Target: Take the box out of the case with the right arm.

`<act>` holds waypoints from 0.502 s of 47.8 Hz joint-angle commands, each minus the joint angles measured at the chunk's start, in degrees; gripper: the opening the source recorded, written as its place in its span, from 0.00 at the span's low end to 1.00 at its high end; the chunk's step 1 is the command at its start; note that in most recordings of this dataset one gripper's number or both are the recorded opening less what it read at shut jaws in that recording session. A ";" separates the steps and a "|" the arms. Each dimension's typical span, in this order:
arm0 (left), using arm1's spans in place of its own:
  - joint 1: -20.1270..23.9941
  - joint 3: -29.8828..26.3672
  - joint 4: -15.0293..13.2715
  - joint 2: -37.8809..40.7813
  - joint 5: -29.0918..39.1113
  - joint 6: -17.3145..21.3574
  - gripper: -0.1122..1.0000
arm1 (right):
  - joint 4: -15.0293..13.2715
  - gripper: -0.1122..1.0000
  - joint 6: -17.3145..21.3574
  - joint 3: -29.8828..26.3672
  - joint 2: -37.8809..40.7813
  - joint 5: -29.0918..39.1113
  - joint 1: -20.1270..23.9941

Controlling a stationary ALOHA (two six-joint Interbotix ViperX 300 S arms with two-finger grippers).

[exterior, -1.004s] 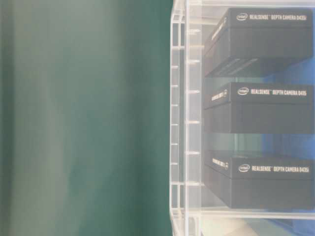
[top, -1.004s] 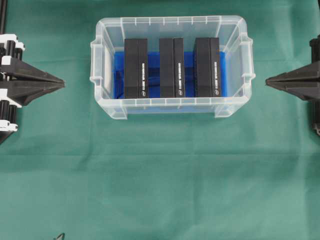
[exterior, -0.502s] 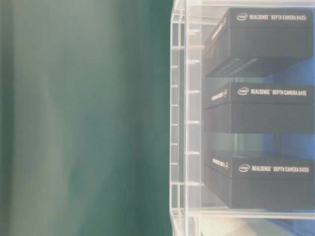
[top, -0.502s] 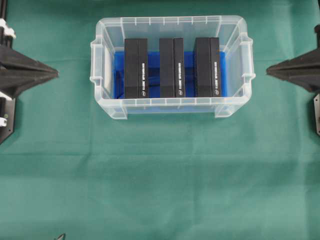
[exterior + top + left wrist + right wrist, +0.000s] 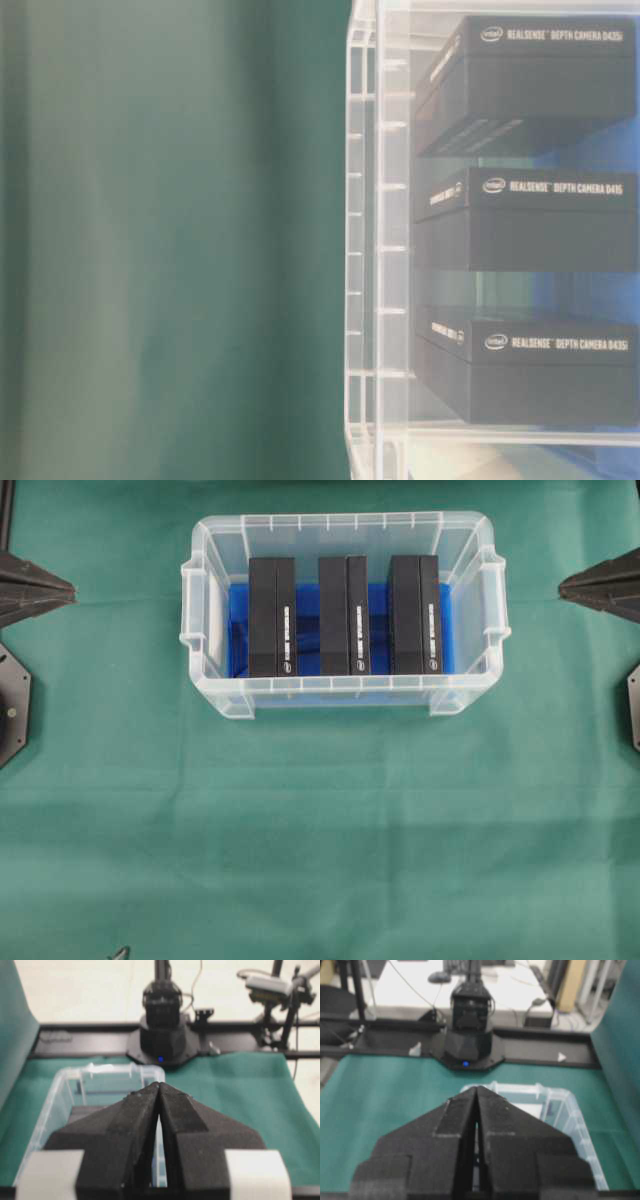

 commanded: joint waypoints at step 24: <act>-3.25 -10.46 0.09 7.38 40.69 -3.96 0.10 | -0.09 0.10 14.06 -10.81 5.71 50.80 -0.18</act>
